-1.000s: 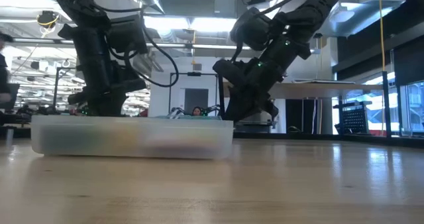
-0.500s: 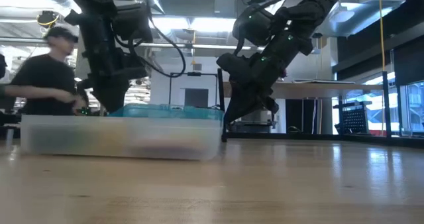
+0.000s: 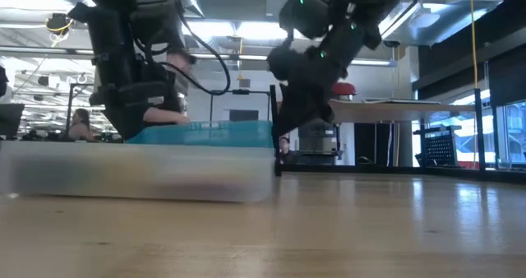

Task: Pack school essentials
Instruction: Close the blue supply box

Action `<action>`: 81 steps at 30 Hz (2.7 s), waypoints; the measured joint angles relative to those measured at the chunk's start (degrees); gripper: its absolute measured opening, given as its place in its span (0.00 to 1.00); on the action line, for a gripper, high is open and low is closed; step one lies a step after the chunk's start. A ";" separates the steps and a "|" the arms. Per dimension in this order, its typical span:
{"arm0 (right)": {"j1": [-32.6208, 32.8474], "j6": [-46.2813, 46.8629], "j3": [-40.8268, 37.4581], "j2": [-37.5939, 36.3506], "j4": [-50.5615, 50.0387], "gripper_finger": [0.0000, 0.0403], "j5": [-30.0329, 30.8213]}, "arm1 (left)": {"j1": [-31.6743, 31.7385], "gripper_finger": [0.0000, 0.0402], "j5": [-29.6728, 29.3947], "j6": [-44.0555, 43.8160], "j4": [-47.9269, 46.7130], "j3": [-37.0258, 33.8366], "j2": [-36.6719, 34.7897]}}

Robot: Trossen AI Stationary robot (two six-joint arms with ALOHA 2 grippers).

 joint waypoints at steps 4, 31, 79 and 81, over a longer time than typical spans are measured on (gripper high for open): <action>1.52 -2.78 3.17 0.00 -4.65 0.01 0.03 | -0.83 0.00 -0.83 -0.02 -0.31 0.04 0.00; 3.18 -3.12 4.65 0.00 -10.11 0.01 2.49 | -13.19 0.00 -4.65 0.52 -1.09 0.15 -6.76; 6.23 -11.79 15.63 -0.09 -26.12 0.01 6.38 | -19.27 0.00 -6.46 6.27 -1.22 0.15 -8.90; 6.34 -11.78 15.63 -0.09 -26.75 0.01 6.33 | -19.25 0.00 -6.86 6.31 -1.15 0.15 -9.11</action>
